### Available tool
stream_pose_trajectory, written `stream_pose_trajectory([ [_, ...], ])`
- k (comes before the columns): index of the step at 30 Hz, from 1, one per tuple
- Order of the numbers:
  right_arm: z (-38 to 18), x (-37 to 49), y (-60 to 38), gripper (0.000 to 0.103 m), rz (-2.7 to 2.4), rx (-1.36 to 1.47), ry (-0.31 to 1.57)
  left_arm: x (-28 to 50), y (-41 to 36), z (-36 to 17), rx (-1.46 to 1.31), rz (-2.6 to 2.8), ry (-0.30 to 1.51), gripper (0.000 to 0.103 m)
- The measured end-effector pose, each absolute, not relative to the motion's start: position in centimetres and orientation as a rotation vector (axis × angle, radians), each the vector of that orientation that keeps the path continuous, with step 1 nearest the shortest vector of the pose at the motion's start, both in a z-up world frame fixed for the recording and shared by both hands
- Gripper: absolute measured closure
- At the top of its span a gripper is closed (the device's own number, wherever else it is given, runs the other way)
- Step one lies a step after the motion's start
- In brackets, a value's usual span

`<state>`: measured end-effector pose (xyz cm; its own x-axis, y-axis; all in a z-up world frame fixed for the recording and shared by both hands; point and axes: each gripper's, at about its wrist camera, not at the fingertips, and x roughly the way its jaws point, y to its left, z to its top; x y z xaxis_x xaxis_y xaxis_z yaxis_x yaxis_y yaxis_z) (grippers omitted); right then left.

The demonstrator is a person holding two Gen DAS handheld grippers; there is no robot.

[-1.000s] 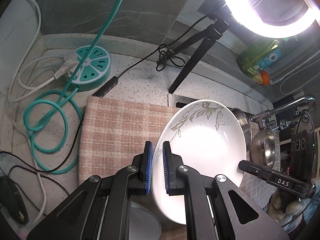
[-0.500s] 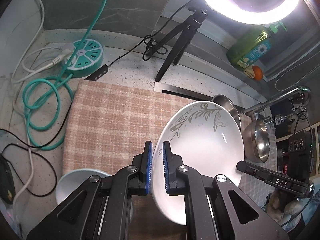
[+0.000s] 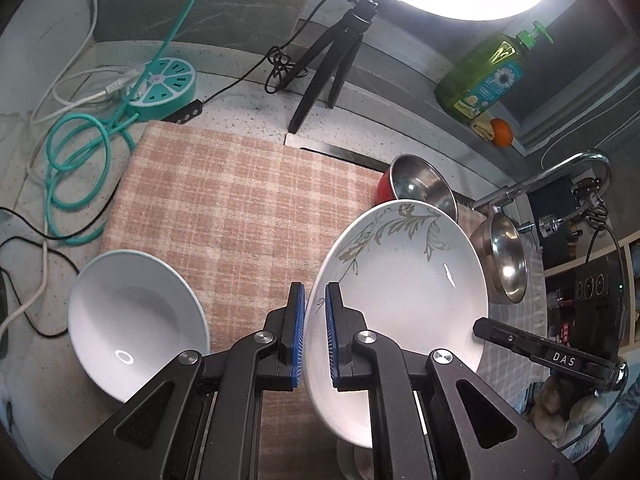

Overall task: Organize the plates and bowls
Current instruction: 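Lift the white leaf-pattern plate and carry it to the plate stack, then lower the white leaf-pattern plate into the rose plate on the stack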

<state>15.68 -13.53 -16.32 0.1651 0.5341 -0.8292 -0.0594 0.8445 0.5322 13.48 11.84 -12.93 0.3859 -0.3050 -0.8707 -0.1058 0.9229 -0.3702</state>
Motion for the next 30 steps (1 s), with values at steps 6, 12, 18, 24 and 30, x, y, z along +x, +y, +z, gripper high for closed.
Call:
stream_pose_trajectory([
  [6, -16.4, 14.7, -15.3, 0.098, 0.439, 0.425, 1.352, 11.9, 9.9, -13.1, -0.393, -0.132, 1.183, 0.095],
  [12, -16.6, 13.7, -16.6, 0.098, 0.437, 0.417, 1.361, 10.5, 8.5, -13.4, -0.394, -0.129, 1.188, 0.095],
  [18, -17.2, 12.6, -17.5, 0.098, 0.435, 0.416, 1.376, 9.3, 7.4, -13.5, -0.397, -0.128, 1.191, 0.095],
  [24, -17.4, 11.5, -18.4, 0.098, 0.442, 0.417, 1.383, 8.2, 6.7, -13.6, -0.402, -0.123, 1.188, 0.095],
  [30, -17.8, 10.4, -19.5, 0.098, 0.443, 0.420, 1.394, 7.2, 5.8, -14.0, -0.408, -0.125, 1.196, 0.095],
])
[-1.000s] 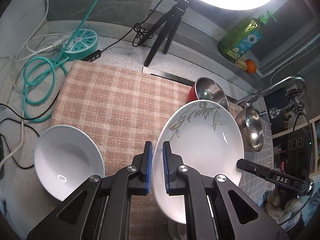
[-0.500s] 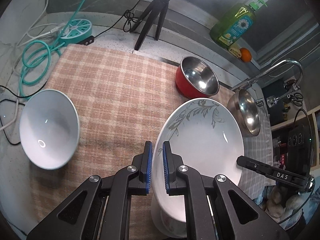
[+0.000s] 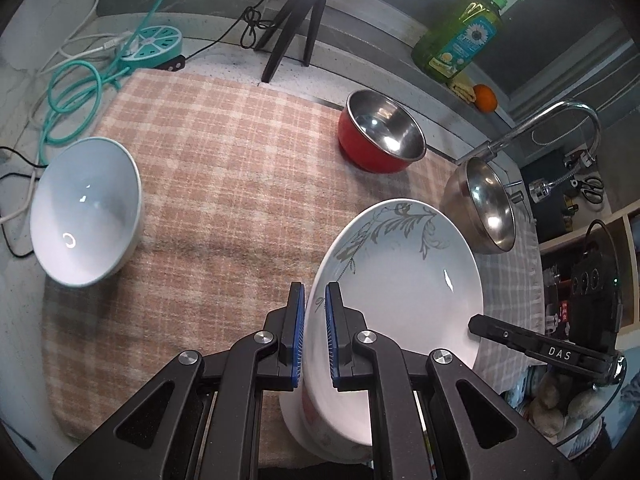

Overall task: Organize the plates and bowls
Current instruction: 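Lower the white leaf-pattern plate into the rose plate on the stack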

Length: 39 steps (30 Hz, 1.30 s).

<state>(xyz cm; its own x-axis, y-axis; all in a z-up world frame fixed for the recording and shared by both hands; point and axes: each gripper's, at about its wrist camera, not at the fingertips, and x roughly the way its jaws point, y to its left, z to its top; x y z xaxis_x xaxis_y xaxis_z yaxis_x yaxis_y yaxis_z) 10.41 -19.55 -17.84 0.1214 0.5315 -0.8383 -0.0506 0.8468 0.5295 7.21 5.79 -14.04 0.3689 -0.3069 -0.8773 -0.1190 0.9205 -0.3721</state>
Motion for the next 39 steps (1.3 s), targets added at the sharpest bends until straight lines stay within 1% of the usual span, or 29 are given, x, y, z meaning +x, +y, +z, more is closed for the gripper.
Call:
stream_pose_trajectory([
  [16, -18.9, 8.1, -21.5, 0.098, 0.437, 0.410, 1.415, 4.6, 3.9, -15.8, -0.425, -0.125, 1.229, 0.095],
  [39, -19.9, 7.0, -21.2, 0.098, 0.438, 0.398, 1.448, 3.0, 4.1, -17.1, -0.436, -0.113, 1.252, 0.095],
])
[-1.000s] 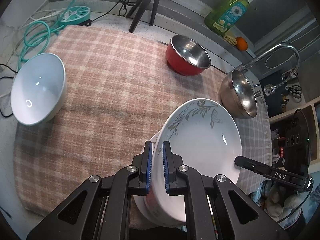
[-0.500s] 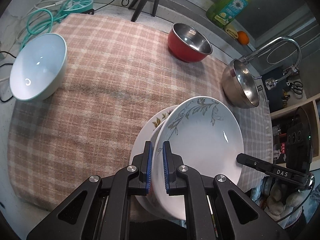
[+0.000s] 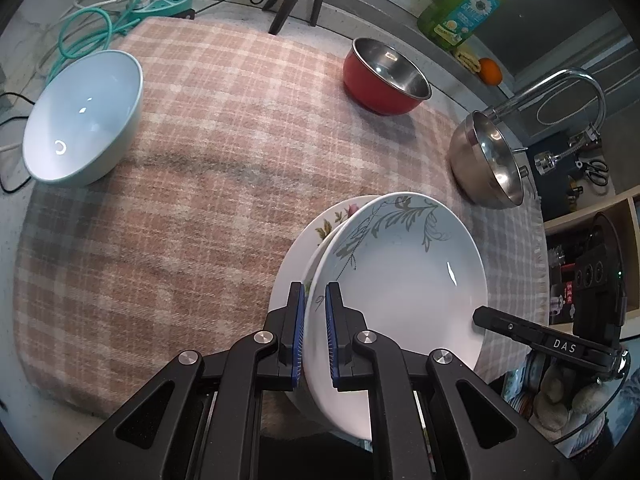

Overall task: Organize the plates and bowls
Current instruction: 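Lower the white leaf-pattern plate into the rose plate on the stack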

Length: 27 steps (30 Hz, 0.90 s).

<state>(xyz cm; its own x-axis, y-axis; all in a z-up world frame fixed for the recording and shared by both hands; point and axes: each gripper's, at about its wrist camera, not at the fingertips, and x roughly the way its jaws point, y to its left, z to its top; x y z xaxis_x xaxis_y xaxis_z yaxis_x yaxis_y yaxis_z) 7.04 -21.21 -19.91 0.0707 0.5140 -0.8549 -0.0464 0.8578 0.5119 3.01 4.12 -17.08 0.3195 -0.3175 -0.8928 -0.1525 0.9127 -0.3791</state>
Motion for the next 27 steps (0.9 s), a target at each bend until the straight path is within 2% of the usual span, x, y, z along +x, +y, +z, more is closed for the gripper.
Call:
stream_pose_trajectory([
  [27, -20.61, 7.13, -21.03, 0.098, 0.415, 0.392, 1.476, 2.87, 3.99, -17.71, -0.435, -0.125, 1.264, 0.095],
])
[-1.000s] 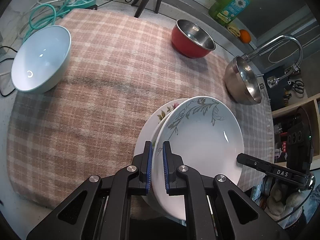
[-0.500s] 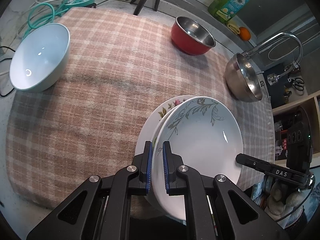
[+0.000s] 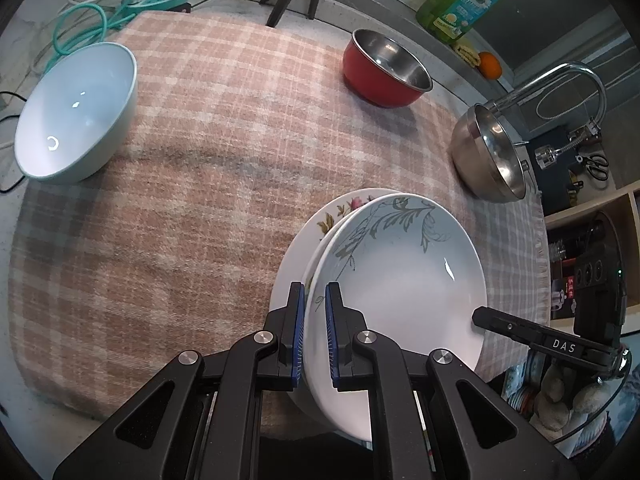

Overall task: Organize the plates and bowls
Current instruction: 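Lower the white leaf-pattern plate into the rose plate on the stack, then open both grippers and release the white plate on the stack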

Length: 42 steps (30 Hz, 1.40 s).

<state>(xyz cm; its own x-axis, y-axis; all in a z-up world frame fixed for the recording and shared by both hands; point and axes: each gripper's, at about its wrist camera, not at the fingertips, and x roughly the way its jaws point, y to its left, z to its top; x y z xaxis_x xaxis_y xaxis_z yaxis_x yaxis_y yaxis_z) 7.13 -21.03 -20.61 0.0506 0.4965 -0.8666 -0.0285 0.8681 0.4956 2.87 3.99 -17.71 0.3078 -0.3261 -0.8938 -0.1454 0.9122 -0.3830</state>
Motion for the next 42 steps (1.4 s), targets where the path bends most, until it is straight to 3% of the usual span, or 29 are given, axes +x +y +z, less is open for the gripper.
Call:
stream_pose_trajectory([
  [42, -19.72, 7.47, -21.50, 0.096, 0.444, 0.365, 1.436, 2.96, 4.44, -17.99, -0.432, -0.142, 1.294, 0.094],
])
